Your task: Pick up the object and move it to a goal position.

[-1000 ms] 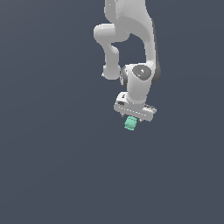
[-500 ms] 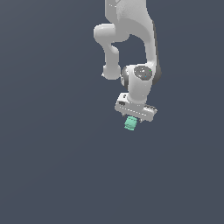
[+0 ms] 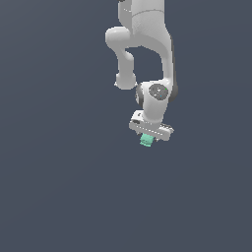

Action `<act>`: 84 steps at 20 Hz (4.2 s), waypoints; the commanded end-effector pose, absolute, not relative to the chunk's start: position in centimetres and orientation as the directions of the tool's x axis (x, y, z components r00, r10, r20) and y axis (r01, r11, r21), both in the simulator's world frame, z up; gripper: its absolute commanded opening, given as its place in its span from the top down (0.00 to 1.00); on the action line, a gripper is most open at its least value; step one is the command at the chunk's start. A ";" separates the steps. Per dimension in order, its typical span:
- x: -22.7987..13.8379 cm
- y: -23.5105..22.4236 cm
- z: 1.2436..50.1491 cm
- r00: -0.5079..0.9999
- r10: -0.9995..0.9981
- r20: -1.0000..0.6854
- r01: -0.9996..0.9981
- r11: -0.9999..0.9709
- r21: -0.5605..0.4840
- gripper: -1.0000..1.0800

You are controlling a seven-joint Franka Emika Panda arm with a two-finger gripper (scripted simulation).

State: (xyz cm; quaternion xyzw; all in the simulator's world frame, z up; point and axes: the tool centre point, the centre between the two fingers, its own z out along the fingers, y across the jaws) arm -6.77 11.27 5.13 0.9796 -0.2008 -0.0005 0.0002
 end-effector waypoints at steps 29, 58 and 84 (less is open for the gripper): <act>-3.5 11.1 6.3 0.942 -0.326 0.076 -0.320 -0.944 -0.083 1.00; 8.0 11.1 19.1 0.888 -0.075 0.454 0.106 -0.927 -0.360 1.00; 12.6 10.6 34.8 0.624 0.030 0.781 0.554 -0.722 -0.414 1.00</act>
